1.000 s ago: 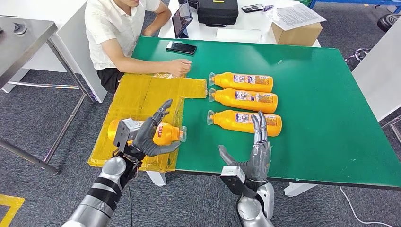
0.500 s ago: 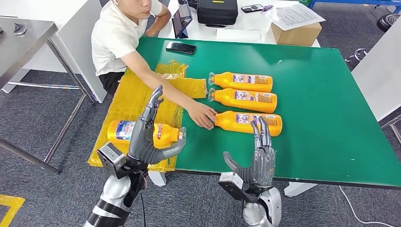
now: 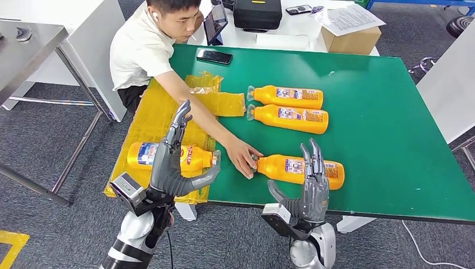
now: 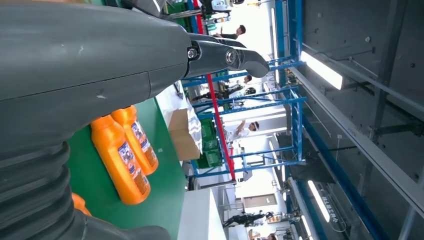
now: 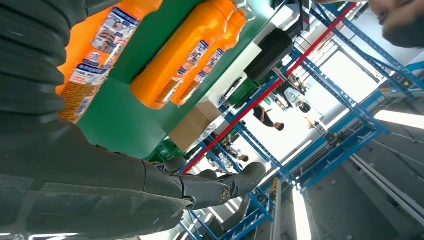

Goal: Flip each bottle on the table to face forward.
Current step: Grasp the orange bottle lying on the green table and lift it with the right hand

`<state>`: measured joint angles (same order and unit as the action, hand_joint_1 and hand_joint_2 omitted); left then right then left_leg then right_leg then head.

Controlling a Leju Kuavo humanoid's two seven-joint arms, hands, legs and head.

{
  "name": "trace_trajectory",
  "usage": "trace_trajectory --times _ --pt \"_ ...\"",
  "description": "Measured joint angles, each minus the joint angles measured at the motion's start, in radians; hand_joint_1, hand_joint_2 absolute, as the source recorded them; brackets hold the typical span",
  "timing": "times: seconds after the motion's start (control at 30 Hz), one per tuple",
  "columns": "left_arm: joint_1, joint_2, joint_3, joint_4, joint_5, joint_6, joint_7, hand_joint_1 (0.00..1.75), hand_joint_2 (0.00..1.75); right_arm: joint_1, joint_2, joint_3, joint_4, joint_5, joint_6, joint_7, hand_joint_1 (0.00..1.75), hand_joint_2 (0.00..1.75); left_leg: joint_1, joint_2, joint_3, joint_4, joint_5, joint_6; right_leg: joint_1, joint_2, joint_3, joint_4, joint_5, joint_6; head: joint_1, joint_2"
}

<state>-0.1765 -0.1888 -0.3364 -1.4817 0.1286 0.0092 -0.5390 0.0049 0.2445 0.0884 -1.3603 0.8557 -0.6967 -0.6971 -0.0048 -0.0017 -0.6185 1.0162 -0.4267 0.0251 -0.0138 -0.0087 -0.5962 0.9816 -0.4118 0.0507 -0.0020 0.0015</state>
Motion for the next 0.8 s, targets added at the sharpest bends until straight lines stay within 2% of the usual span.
trace_trajectory --times 0.17,0.27,0.33,0.4,0.57,0.67,0.8 --pt "0.002 0.000 -0.001 0.000 0.006 0.007 0.001 0.00 1.75 -0.001 0.000 -0.005 0.001 0.041 0.000 0.017 0.00 1.75 0.000 0.000 0.000 0.000 0.000 0.000 0.000 0.000 0.000 0.000 0.000 0.000 0.000 0.000" --pt "0.022 -0.005 0.000 -0.007 0.016 0.068 0.014 0.00 1.75 -0.007 -0.023 -0.025 0.025 0.255 0.000 0.155 0.00 1.75 0.000 0.000 0.000 0.000 0.000 0.000 0.000 0.000 0.000 0.000 0.000 0.000 0.000 0.000" --pt "0.055 -0.010 0.001 -0.014 0.001 0.140 0.036 0.00 1.75 -0.015 -0.063 -0.050 0.048 0.372 0.000 0.257 0.00 1.75 -0.001 -0.001 0.000 0.000 0.000 0.000 0.000 -0.001 0.000 -0.001 0.000 0.000 0.000 0.000" --pt "0.090 -0.011 -0.002 -0.014 -0.031 0.189 0.056 0.00 1.75 -0.033 -0.109 -0.086 0.078 0.412 0.000 0.308 0.00 1.75 -0.001 -0.002 0.000 0.000 0.000 0.000 -0.001 -0.001 0.001 -0.001 0.000 0.000 0.000 0.000" --pt "0.151 -0.011 -0.045 0.012 -0.102 0.221 0.063 0.00 1.75 -0.107 -0.231 -0.125 0.204 0.431 0.017 0.423 0.00 1.75 -0.003 -0.001 -0.001 0.000 -0.001 0.001 -0.003 -0.001 0.000 -0.002 0.001 0.001 0.000 0.000" --pt "0.156 -0.011 -0.065 0.026 -0.129 0.237 0.085 0.00 1.75 -0.149 -0.280 -0.105 0.304 0.425 0.089 0.525 0.00 1.75 -0.003 -0.001 -0.001 0.000 0.000 0.001 -0.003 -0.001 0.001 -0.002 0.001 0.001 0.000 0.000" --pt "0.157 -0.011 -0.070 0.041 -0.138 0.242 0.102 0.00 1.75 -0.175 -0.328 -0.055 0.400 0.416 0.100 0.612 0.00 1.75 -0.002 0.000 0.000 0.000 0.000 0.002 -0.001 0.000 0.001 -0.001 0.001 0.001 0.000 0.000"
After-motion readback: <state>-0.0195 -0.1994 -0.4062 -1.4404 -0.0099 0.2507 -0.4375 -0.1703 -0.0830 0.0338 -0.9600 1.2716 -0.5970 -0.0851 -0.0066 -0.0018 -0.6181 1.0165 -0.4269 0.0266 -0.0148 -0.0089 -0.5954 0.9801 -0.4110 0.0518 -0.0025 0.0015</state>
